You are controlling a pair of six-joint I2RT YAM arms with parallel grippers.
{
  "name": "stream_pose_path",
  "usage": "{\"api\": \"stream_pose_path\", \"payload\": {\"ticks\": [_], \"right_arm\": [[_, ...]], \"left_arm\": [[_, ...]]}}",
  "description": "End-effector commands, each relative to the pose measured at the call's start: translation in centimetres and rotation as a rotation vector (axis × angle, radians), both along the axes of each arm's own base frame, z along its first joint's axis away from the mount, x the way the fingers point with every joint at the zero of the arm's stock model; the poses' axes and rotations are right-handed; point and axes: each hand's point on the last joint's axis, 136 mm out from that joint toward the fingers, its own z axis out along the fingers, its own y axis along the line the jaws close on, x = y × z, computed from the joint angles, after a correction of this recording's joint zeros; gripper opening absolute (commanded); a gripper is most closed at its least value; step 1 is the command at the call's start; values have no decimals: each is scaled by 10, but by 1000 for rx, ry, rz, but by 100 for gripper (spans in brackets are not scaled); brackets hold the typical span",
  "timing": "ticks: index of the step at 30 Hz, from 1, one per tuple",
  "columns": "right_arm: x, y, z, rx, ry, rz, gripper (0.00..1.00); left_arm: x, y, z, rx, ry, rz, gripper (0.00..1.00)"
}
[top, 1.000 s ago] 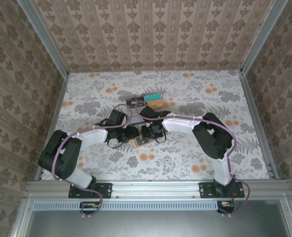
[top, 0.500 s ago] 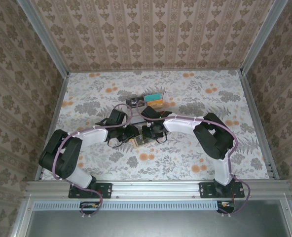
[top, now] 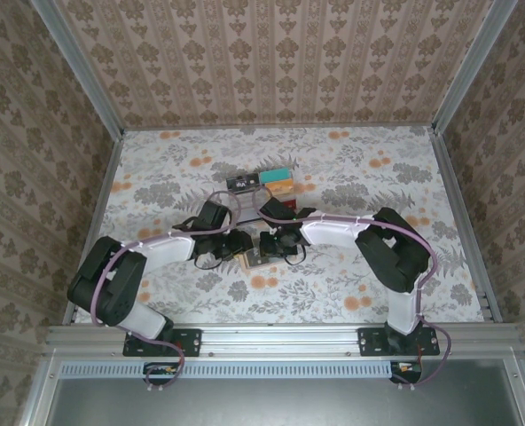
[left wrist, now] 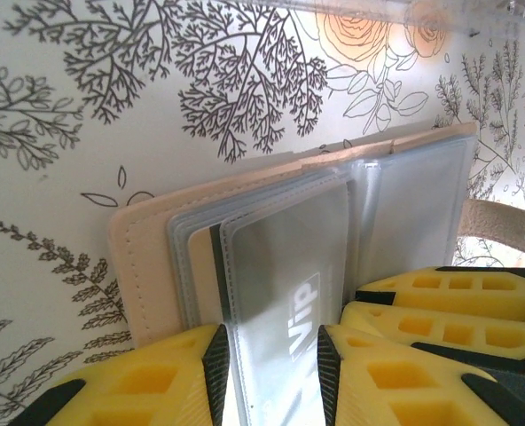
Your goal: Take the credit cards out of the card holder
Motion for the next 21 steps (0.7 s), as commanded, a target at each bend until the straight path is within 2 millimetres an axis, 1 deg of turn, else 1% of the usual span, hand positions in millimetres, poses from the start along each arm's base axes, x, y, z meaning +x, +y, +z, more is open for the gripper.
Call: {"api": "stream_pose_path", "payload": {"ticks": [1,4,10,13,17,21], "right_arm": [[-19,-8,-14,-27,74,-14,20],[-18,-9,-15,-34,72,-17,19],[-19,-11,-17,-39,77,-27,17],[-18,-13,-18,-26,83,-36,16],[-18,-14,-21,2,96,-51,15],[-19,-13,-23,31,111,-53,14]], "left_arm": [[-7,0,-6,9,23,-2,35],[-6,-2,-7,17,31,-10,35],[-9,9,-18,91,87,27,33],[-9,10,-19,97,93,40,32],[-7,5,-16,86,96,29,32],[-6,-5,-13,70,96,2,32]]}}
